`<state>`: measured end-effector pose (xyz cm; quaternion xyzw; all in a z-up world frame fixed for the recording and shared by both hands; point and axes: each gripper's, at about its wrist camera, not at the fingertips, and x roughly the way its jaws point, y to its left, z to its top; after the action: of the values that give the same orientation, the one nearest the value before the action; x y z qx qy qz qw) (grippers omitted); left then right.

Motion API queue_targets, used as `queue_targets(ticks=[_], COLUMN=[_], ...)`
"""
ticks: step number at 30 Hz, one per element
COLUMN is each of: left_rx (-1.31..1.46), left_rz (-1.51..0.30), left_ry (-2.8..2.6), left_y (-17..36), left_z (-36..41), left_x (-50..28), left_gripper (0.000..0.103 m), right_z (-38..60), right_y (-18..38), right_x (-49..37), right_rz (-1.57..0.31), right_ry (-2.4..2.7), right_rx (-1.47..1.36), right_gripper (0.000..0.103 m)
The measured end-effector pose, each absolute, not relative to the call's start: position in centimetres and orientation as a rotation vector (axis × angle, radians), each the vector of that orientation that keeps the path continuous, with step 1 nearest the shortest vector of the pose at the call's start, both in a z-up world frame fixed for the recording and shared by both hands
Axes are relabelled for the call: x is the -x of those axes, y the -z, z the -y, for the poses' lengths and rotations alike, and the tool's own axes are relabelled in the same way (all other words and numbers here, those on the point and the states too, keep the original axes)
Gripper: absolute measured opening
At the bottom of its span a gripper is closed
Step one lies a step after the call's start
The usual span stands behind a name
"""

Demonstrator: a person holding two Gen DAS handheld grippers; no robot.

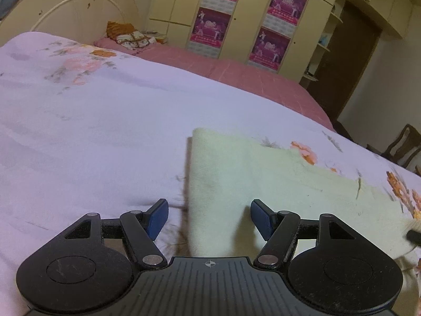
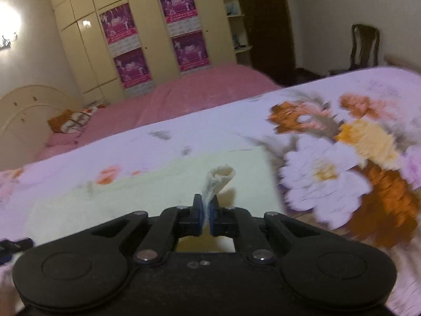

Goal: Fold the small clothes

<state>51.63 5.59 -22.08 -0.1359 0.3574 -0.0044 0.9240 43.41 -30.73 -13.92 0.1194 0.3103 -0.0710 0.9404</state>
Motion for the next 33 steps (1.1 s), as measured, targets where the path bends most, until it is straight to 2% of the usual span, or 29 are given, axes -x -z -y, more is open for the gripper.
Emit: queue_targets(ticks=[4, 5, 7, 8, 10, 18, 24, 30, 33], left_rx=[0.241, 0.246, 0.241, 0.248, 0.248, 0.218, 0.131, 0.155, 0.141], left_rz=[-0.734, -0.722, -0.698, -0.691, -0.69, -0.647, -0.724, -0.74, -0.73], left_ry=[-0.009, -0.024, -0.052, -0.054, -0.055, 0.033, 0.034, 0.007, 0.044], left_y=[22.6, 22.8, 23.0, 23.2, 23.2, 20.2, 22.2, 20.4, 19.3], left_z=[-4.8, -4.9, -5.3, -5.7, -6.0, -4.1, -2.8, -2.2, -0.7], left_x=[-52.3, -52.3, -52.5, -52.6, -52.7, -49.4, -48.8, -48.2, -46.9], left_gripper=[0.068, 0.065, 0.052, 0.048, 0.045, 0.045, 0.045, 0.045, 0.045], right_z=[31.9, 32.0, 32.1, 31.9, 31.9, 30.4, 28.0, 29.6, 29.3], right_y=[15.6, 16.0, 16.7, 16.7, 16.7, 14.4, 15.8, 16.3, 15.2], right_x=[-43.9, -44.0, -44.5, -44.3, -43.9, -42.5, -43.0, -42.9, -42.0], right_rz=[-0.694, -0.707, -0.758, -0.754, -0.74, -0.657, -0.765, -0.802, -0.788], right_ry=[0.182, 0.185, 0.161, 0.165, 0.2, 0.175, 0.068, 0.109, 0.083], right_rx=[-0.221, -0.216, -0.223, -0.214, -0.164, -0.117, -0.11, -0.105, -0.143], right_gripper=[0.005, 0.005, 0.008, 0.016, 0.016, 0.021, 0.02, 0.019, 0.023])
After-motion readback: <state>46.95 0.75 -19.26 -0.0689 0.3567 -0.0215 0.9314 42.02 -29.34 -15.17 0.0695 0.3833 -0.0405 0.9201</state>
